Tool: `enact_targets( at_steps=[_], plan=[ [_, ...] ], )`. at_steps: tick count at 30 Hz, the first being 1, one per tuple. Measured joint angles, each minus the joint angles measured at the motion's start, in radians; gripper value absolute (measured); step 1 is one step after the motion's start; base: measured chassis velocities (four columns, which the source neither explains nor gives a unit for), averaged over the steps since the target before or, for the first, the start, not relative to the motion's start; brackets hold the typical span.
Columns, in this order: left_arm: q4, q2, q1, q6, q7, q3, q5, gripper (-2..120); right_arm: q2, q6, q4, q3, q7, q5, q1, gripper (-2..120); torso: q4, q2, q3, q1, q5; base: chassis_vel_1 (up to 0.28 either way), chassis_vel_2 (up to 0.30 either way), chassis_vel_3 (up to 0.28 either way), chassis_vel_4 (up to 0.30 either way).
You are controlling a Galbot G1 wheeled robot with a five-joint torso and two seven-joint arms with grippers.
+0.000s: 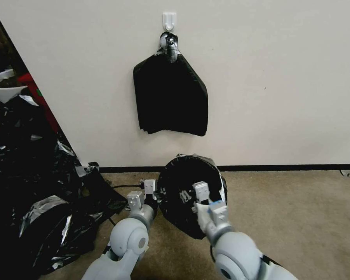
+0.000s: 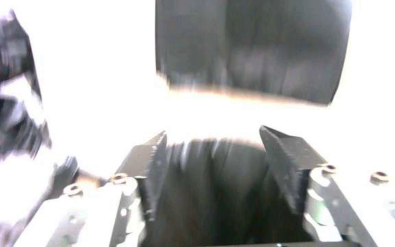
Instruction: Place a trash bag onto the trash bin.
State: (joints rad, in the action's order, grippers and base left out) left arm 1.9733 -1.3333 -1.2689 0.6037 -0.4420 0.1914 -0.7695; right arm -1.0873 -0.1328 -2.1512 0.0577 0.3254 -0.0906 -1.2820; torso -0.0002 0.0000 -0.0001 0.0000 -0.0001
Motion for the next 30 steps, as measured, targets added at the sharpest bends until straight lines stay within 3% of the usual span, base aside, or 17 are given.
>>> enact_targets(
  at_steps=[1, 3, 4, 5, 7, 12, 15, 19, 21, 23, 30],
  plan=[
    [0.000, 0.000, 0.000, 0.000, 0.000, 0.000, 0.000, 0, 0.000, 0.000, 0.000, 0.000, 0.000, 0.000, 0.000, 59, 0.0000, 0.000, 0.000, 0.000, 0.0000, 0.000, 0.000, 0.000, 0.000],
    [0.000, 0.008, 0.021, 0.092, -0.122, 0.007, -0.129, 0, -0.029, 0.126, 0.008, -0.046, -0.013, 0.183, -0.011, 71, 0.0001, 0.000, 0.000, 0.000, 0.0003, 0.000, 0.000, 0.000, 0.000],
    [0.000, 0.012, 0.027, 0.114, -0.164, 0.007, -0.171, 0, -0.037, 0.142, 0.008, -0.054, -0.013, 0.212, -0.012, 74, 0.0002, 0.000, 0.000, 0.000, 0.0003, 0.000, 0.000, 0.000, 0.000],
    [0.000, 0.012, 0.027, 0.114, -0.164, 0.007, -0.171, 0, -0.037, 0.142, 0.008, -0.054, -0.013, 0.212, -0.012, 74, 0.0002, 0.000, 0.000, 0.000, 0.0003, 0.000, 0.000, 0.000, 0.000],
    [-0.006, 0.022, 0.043, 0.138, -0.251, 0.006, -0.258, 0, -0.056, 0.157, 0.008, -0.061, -0.012, 0.245, -0.020, 84, 0.0002, 0.000, 0.000, 0.000, 0.0003, 0.000, 0.000, 0.000, 0.000],
    [-0.027, 0.022, 0.061, 0.140, -0.329, 0.013, -0.352, 0, -0.067, 0.157, 0.026, -0.061, -0.002, 0.243, -0.037, 98, 0.0002, 0.000, 0.000, 0.000, 0.0001, 0.000, 0.000, 0.000, 0.000],
    [-0.039, 0.009, 0.067, 0.139, -0.344, 0.027, -0.419, 13, -0.072, 0.155, 0.036, -0.060, 0.002, 0.237, -0.044, 100, 0.0001, 0.000, 0.000, 0.000, 0.0000, 0.000, 0.000, 0.000, 0.000],
    [-0.039, 0.001, 0.069, 0.137, -0.355, 0.035, -0.447, 21, -0.075, 0.152, 0.041, -0.059, 0.003, 0.234, -0.045, 100, 0.0002, 0.000, 0.000, 0.000, 0.0001, 0.000, 0.000, 0.000, 0.000],
    [-0.032, -0.006, 0.073, 0.136, -0.362, 0.047, -0.460, 34, -0.076, 0.149, 0.052, -0.059, 0.006, 0.231, -0.043, 100, 0.0001, 0.000, 0.000, 0.000, 0.0001, 0.000, 0.000, 0.000, 0.000],
    [-0.023, -0.006, 0.073, 0.135, -0.362, 0.052, -0.460, 39, -0.077, 0.149, 0.059, -0.059, 0.009, 0.231, -0.041, 100, 0.0002, 0.000, 0.000, 0.000, 0.0000, 0.000, 0.000, 0.000, 0.000],
    [0.069, 0.024, 0.021, 0.106, -0.300, 0.058, -0.332, 66, -0.099, 0.172, 0.117, -0.073, 0.048, 0.181, -0.029, 100, 0.0003, 0.000, 0.000, 0.000, 0.0000, 0.000, 0.000, 0.000, 0.000]
  ],
)
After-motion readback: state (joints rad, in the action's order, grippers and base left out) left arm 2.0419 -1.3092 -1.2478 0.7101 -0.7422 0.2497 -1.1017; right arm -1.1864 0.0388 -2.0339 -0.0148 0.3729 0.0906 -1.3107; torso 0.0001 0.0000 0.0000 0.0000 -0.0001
